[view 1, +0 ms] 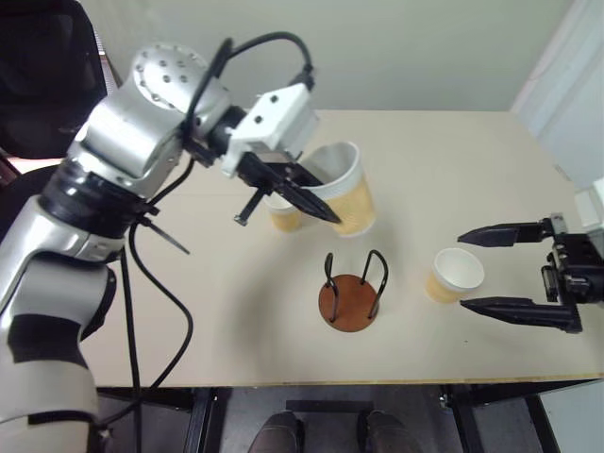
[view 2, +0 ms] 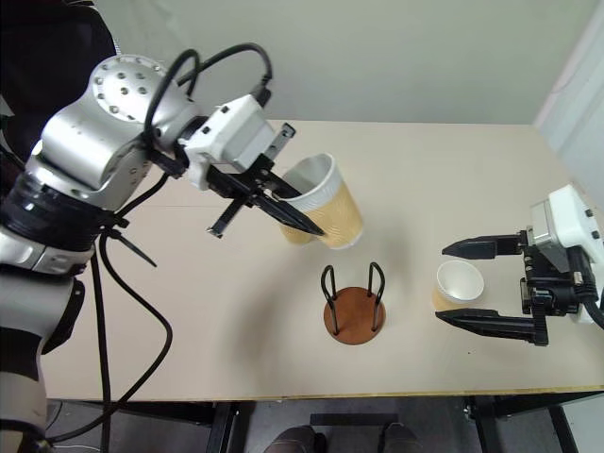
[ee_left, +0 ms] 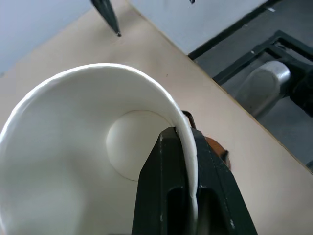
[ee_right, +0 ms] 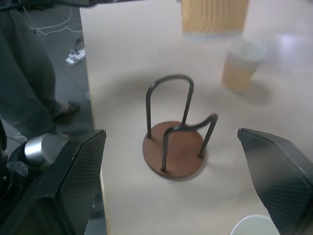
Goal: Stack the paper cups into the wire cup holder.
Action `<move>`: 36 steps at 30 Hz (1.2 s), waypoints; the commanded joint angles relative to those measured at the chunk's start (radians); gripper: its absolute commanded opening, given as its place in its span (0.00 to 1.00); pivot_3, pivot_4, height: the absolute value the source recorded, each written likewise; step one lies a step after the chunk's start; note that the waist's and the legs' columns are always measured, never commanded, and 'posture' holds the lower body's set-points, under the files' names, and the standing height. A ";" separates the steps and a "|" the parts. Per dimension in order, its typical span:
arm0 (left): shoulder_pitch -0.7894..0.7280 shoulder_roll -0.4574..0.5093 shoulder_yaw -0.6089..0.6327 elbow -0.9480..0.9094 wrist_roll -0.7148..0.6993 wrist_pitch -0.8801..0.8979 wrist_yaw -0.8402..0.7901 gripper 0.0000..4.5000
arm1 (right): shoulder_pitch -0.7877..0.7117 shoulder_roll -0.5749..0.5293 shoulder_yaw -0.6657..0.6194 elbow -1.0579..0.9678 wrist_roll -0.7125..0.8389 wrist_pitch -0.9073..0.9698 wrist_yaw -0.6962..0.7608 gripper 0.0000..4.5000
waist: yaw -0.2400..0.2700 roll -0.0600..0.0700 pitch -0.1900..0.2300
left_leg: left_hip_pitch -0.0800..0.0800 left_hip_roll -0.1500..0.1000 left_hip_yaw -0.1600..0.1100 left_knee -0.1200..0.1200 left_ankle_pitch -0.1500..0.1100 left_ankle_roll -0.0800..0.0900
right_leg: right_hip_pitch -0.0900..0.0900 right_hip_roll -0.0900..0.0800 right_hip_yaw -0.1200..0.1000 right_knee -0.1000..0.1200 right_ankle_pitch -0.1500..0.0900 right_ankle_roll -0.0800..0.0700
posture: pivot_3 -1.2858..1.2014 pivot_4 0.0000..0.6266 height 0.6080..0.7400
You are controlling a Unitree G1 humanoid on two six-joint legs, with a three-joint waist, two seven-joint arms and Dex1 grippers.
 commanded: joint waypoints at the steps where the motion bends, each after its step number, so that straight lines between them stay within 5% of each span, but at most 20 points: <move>1: -0.014 -0.049 -0.079 0.053 0.006 -0.092 -0.033 0.01 | 0.008 -0.012 -0.103 -0.048 0.059 0.042 -0.050 1.00 | 0.000 0.000 0.000 | 0.000 0.000 0.000 0.000 0.000 0.000 | 0.000 0.000 0.000 0.000 0.000 0.000 | 0.52 0.24 1.00; 15: 0.008 -0.114 -0.274 0.072 0.058 -0.261 -0.033 0.01 | 0.085 -0.031 -0.264 -0.110 0.127 0.129 -0.103 1.00 | 0.004 -0.001 0.001 | -0.001 0.000 0.001 0.003 -0.001 0.002 | 0.001 0.000 0.000 -0.001 0.000 0.004 | 0.52 0.24 1.00; 19: 0.021 -0.134 -0.241 0.024 0.038 -0.198 -0.033 0.22 | 0.088 -0.044 -0.254 -0.101 0.134 0.137 -0.113 1.00 | 0.004 -0.001 0.001 | -0.001 0.000 0.002 0.004 -0.001 0.002 | 0.001 0.000 0.000 0.000 0.000 0.004 | 0.52 0.24 1.00; 29: 0.028 -0.160 -0.035 0.037 0.067 -0.119 -0.033 0.99 | 0.122 -0.096 -0.149 -0.081 -0.005 0.087 -0.095 1.00 | 0.005 -0.001 0.001 | -0.001 0.000 0.002 0.004 -0.001 0.002 | 0.001 0.000 0.000 0.000 0.000 0.004 | 0.52 0.24 1.00; 36: 0.110 -0.130 0.202 0.072 0.153 -0.035 0.039 0.99 | 0.141 -0.165 0.192 -0.022 -0.350 -0.065 -0.207 1.00 | 0.004 0.001 0.000 | 0.001 0.000 0.002 0.004 -0.001 0.003 | 0.002 0.000 0.000 0.001 0.000 0.005 | 0.52 0.24 1.00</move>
